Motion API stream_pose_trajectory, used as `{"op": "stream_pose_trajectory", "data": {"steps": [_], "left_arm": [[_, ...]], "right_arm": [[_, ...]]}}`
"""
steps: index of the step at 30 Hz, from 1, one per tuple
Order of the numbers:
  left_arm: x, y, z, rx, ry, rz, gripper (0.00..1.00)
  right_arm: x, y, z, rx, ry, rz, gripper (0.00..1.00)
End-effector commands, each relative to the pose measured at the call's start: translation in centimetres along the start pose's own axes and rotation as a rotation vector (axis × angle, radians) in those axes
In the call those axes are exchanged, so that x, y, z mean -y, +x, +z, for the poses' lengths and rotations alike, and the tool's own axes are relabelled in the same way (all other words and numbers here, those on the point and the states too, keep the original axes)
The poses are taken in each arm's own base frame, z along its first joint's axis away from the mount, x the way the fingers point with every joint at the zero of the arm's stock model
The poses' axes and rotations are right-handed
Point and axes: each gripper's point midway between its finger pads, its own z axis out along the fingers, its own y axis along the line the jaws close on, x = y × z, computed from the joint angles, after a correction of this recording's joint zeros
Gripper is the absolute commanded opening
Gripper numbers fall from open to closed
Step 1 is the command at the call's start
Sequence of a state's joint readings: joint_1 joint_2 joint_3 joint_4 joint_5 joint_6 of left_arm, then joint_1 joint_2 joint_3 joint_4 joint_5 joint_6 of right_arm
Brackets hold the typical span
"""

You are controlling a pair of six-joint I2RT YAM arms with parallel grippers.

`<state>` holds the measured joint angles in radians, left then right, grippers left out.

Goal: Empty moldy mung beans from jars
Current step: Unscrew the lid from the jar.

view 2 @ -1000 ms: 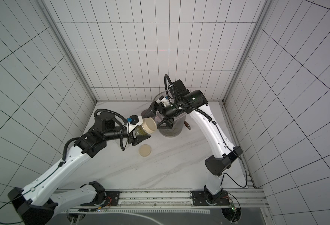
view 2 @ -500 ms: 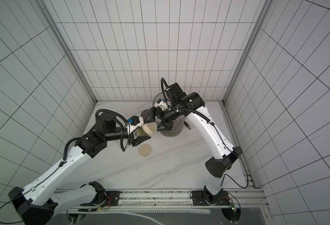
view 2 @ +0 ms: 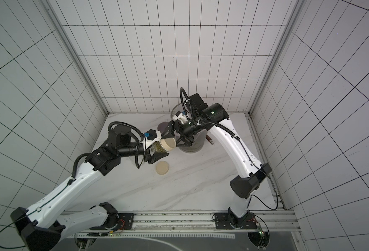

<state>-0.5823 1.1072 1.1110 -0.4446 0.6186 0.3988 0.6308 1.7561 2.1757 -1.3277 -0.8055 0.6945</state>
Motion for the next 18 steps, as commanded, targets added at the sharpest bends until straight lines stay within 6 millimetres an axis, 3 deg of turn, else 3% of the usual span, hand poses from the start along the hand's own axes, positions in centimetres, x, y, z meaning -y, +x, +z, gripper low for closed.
{"op": "stream_pose_trajectory", "data": {"steps": [1, 11, 18], "left_arm": [[1.7, -2.7, -0.4, 0.108, 0.105, -0.028, 0.24], [2.3, -2.7, -0.3, 0.125, 0.142, -0.113, 0.24], [3.2, -3.2, -0.4, 0.164, 0.211, -0.202, 0.24]], "right_arm": [[0.5, -0.2, -0.9, 0.070, 0.070, -0.169, 0.66], [1.3, -1.9, -1.9, 0.221, 0.140, -0.321, 0.58], [1.8, -1.8, -1.9, 0.297, 0.117, -0.461, 0.56]]}}
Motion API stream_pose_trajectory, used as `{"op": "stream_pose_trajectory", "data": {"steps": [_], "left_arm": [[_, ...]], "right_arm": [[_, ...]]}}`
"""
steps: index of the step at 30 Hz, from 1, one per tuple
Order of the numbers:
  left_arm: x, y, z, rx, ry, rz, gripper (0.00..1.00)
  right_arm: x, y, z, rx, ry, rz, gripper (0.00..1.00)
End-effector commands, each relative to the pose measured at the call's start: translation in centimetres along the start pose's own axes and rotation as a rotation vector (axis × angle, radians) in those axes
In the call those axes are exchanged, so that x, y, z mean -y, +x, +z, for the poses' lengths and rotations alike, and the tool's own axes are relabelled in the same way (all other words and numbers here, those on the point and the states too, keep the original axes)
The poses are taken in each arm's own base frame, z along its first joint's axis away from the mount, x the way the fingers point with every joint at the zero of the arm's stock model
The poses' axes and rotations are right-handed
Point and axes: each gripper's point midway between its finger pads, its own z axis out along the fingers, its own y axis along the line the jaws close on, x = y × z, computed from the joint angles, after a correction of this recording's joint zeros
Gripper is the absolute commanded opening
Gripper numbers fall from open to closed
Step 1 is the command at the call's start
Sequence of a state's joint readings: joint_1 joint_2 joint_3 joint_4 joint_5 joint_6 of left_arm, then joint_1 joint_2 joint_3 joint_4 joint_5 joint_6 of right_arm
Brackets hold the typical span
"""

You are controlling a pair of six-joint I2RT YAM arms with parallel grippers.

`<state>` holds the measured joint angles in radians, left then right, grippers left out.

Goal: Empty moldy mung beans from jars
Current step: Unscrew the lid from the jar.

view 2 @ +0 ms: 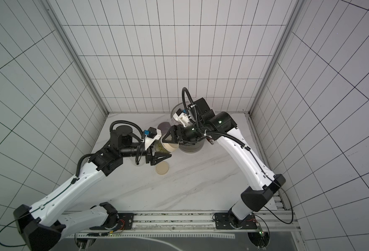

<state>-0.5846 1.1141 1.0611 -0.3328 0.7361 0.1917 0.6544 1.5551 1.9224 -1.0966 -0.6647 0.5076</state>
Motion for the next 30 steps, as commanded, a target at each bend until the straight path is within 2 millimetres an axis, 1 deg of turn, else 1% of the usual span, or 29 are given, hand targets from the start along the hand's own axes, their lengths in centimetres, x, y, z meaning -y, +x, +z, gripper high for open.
{"op": "stream_pose_trajectory", "data": {"steps": [1, 4, 11, 15, 21, 26, 28, 29, 30], "left_arm": [[2.5, -2.3, -0.7, 0.088, 0.122, -0.041, 0.24], [2.9, -2.6, -1.0, 0.106, 0.143, -0.066, 0.24], [4.2, -3.5, -1.5, 0.146, 0.217, -0.117, 0.24], [4.8, -4.1, -1.9, 0.157, 0.235, -0.112, 0.24], [5.2, -4.7, -2.3, 0.171, 0.248, -0.098, 0.24], [5.6, -5.3, -2.7, 0.194, 0.256, -0.085, 0.25], [5.6, -5.6, -2.8, 0.202, 0.254, -0.079, 0.25], [5.6, -5.6, -2.8, 0.202, 0.252, -0.078, 0.25], [5.5, -5.7, -2.8, 0.203, 0.250, -0.077, 0.25]], "right_arm": [[2.0, -1.7, -0.4, 0.123, 0.084, -0.171, 0.56], [1.9, -1.6, -0.6, 0.149, 0.076, -0.254, 0.53], [1.8, -1.0, -1.0, 0.188, 0.070, -0.445, 0.53], [1.2, -0.8, -1.7, 0.228, 0.059, -0.540, 0.53], [-0.2, -0.4, -2.8, 0.296, 0.019, -0.639, 0.50], [-0.3, 0.6, -2.4, 0.270, -0.020, -0.672, 0.48], [-0.1, 0.9, -2.3, 0.263, -0.023, -0.674, 0.51], [-0.1, 0.9, -2.3, 0.263, -0.022, -0.669, 0.57], [0.1, 0.9, -2.4, 0.263, -0.019, -0.657, 0.61]]}}
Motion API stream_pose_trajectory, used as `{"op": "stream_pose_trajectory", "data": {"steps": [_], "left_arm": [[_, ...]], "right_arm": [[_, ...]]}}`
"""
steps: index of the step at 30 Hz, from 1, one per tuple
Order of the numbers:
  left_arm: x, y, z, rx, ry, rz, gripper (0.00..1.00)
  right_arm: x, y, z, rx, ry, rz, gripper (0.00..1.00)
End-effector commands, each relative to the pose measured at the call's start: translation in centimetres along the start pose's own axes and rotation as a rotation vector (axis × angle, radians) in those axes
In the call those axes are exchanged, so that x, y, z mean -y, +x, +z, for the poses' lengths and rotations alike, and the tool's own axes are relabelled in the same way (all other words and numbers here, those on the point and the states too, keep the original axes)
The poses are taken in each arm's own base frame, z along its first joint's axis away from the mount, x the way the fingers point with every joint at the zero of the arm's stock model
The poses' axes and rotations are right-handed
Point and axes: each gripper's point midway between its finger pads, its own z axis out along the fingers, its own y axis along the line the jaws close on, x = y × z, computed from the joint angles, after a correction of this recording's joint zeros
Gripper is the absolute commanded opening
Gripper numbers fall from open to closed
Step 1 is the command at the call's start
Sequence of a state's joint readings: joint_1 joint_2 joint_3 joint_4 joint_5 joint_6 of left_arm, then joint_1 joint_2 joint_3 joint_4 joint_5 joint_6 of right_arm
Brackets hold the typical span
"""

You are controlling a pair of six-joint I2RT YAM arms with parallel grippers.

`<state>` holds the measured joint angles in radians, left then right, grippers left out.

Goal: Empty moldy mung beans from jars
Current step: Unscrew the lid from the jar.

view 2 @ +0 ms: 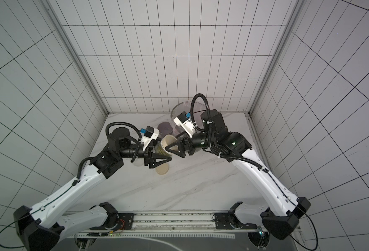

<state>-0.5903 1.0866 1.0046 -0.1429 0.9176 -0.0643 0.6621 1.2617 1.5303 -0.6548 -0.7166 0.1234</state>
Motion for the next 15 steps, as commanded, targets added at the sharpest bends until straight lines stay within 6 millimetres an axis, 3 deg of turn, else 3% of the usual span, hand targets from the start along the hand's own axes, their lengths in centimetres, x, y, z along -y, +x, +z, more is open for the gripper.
{"op": "stream_pose_trajectory", "data": {"steps": [1, 6, 10, 15], "left_arm": [[3.1, -3.3, -1.4, 0.079, 0.074, 0.063, 0.24], [2.7, -3.6, -1.4, 0.088, 0.052, 0.077, 0.24], [2.5, -4.0, -1.4, 0.083, 0.033, 0.107, 0.24], [2.1, -4.2, -1.2, 0.068, 0.018, 0.153, 0.24]], "right_arm": [[2.6, 0.7, -0.5, -0.005, 0.113, -0.060, 0.63], [2.9, -0.3, -0.6, 0.015, 0.121, 0.074, 0.99], [2.3, -1.7, -1.0, 0.036, 0.100, 0.225, 1.00], [0.1, -3.7, -1.8, 0.056, 0.005, 0.357, 1.00]]}}
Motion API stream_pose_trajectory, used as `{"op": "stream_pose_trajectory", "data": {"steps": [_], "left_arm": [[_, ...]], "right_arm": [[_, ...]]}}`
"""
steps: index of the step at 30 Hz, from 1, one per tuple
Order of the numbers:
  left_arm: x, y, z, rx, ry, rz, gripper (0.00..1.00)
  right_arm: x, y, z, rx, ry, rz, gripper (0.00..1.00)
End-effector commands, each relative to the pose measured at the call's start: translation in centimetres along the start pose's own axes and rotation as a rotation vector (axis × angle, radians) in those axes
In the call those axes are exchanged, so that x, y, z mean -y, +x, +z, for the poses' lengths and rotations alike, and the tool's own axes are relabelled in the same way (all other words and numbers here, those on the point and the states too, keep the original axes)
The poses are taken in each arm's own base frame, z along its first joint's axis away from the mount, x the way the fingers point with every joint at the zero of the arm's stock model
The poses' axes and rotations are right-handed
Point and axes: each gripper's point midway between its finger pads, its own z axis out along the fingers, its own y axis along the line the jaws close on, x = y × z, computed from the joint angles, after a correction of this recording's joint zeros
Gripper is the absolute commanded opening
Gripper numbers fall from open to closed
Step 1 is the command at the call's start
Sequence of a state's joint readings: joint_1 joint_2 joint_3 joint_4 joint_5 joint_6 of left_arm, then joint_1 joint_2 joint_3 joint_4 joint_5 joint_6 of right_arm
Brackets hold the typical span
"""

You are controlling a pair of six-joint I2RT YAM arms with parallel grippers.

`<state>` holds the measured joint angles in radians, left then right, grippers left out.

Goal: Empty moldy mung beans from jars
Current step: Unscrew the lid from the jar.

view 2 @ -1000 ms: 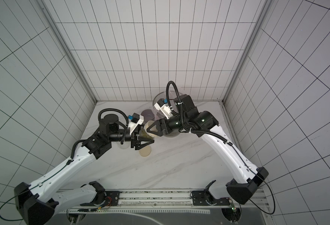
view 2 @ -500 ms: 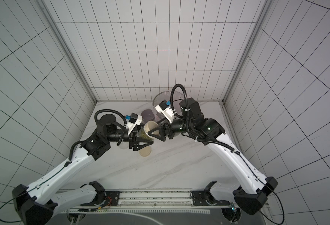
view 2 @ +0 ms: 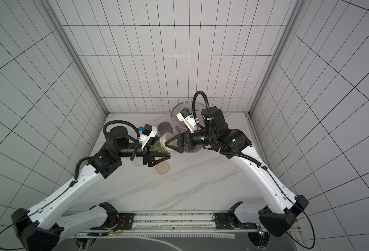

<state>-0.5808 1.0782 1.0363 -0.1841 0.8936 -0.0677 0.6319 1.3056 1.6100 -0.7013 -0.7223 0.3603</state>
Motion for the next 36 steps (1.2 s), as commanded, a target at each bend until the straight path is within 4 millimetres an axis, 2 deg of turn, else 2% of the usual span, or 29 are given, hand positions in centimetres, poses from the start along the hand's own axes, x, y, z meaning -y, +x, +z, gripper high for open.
{"op": "stream_pose_trajectory", "data": {"steps": [1, 5, 8, 10, 14, 18, 22, 28, 36], "left_arm": [[2.3, -3.4, -0.7, 0.065, 0.052, 0.160, 0.25], [1.9, -3.3, -0.7, 0.048, 0.027, 0.192, 0.24], [1.3, -2.9, -0.7, 0.024, -0.011, 0.226, 0.24], [0.8, -2.5, -0.7, 0.011, -0.029, 0.249, 0.24], [-0.2, -1.7, -0.4, -0.014, -0.063, 0.287, 0.24], [-1.1, -1.0, -0.2, -0.040, -0.090, 0.321, 0.24], [-1.5, -0.7, 0.0, -0.061, -0.102, 0.347, 0.24], [-1.8, 0.5, 0.4, -0.116, -0.108, 0.360, 0.24], [-2.4, 0.8, 0.5, -0.129, -0.130, 0.376, 0.24]], "right_arm": [[-1.7, -2.3, -1.3, 0.040, -0.045, 0.123, 1.00], [-2.6, -3.0, -1.2, 0.008, -0.085, 0.235, 1.00], [-1.9, -3.0, -1.3, -0.038, -0.034, 0.383, 1.00], [-1.1, -2.4, -1.3, -0.078, 0.021, 0.468, 0.99], [0.8, 0.1, -1.2, -0.219, 0.135, 0.598, 1.00], [1.0, 0.5, -0.8, -0.265, 0.115, 0.671, 1.00], [1.3, 0.8, -0.2, -0.289, 0.105, 0.703, 1.00], [1.3, 0.0, 0.7, -0.300, 0.075, 0.715, 1.00], [2.2, 2.3, 1.2, -0.358, 0.099, 0.752, 1.00]]}}
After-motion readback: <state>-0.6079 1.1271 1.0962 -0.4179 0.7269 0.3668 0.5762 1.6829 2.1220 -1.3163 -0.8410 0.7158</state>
